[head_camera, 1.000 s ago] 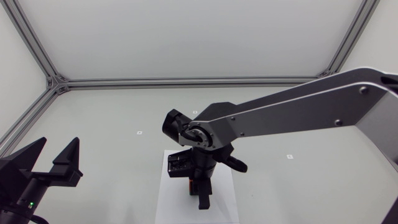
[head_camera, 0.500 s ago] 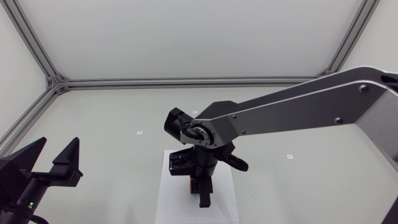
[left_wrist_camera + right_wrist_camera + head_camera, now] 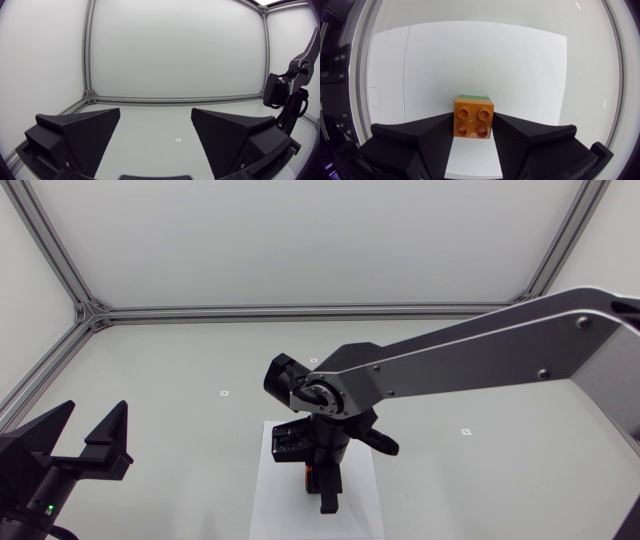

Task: Pick up the orange 2x2 brick with the right arm and stack it on top of the green 2x2 brick in the center

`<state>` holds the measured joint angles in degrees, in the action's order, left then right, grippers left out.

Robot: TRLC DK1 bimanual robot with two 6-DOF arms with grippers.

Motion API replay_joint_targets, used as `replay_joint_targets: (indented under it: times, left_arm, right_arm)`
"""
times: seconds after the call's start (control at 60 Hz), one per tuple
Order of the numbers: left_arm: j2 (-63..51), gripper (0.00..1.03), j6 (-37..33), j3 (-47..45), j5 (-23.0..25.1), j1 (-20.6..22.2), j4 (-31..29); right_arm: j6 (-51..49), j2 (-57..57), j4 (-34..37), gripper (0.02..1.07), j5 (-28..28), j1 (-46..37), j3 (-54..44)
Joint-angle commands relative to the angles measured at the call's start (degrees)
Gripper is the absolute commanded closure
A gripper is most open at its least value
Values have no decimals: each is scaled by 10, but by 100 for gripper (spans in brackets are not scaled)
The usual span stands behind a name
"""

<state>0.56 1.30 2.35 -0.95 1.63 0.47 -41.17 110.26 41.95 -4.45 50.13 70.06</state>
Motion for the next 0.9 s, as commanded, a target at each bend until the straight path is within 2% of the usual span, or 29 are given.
replay_joint_targets:
  times: [0.0, 0.1, 0.6, 0.883]
  left_arm:
    - [2, 4, -3, -23, 2, 0, -6]
    - [2, 4, -3, -23, 2, 0, -6]
    - [2, 4, -3, -23, 2, 0, -6]
    - [2, 4, -3, -23, 2, 0, -6]
  right_arm:
    - [-9, 4, -2, 27, 1, -1, -6]
    - [-8, 5, -4, 6, 1, 0, -4]
    - [-6, -30, 5, 6, 0, -3, -12]
    - [1, -119, 59, 6, -5, -1, -20]
